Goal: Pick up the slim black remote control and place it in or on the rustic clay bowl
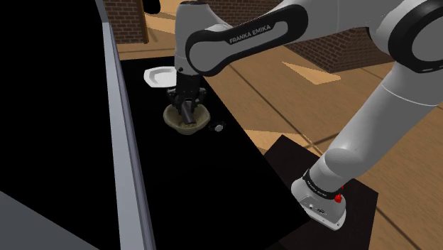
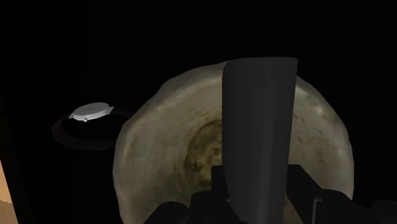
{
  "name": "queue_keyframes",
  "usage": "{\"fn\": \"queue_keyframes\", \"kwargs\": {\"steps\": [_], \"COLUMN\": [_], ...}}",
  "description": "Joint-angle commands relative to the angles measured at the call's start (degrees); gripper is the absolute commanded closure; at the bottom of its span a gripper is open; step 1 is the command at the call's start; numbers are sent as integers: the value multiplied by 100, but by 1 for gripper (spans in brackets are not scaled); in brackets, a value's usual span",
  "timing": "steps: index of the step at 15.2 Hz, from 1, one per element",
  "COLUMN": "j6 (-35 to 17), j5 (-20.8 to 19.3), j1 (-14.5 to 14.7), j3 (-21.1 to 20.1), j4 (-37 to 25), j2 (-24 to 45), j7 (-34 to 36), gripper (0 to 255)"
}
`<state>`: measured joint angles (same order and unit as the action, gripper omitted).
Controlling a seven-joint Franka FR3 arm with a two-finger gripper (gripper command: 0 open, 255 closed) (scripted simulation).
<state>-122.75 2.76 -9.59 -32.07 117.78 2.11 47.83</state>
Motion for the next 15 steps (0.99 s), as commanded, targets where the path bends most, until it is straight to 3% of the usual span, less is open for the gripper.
{"fn": "queue_keyframes", "kwargs": {"steps": [1,4,5,10,15], "j6": [-5,-5,-5,-5,697], "j5": [-1,-1,-1,-1,164], "j1": [2,2,2,2,-49], "j3": [-2,-2,-2,-2,36], "j4": [5,5,5,5,-430], "j2": [6,6,6,5,-299], "j7": [3,3,3,3,-118], "gripper": [255,255,0,0,0]}}
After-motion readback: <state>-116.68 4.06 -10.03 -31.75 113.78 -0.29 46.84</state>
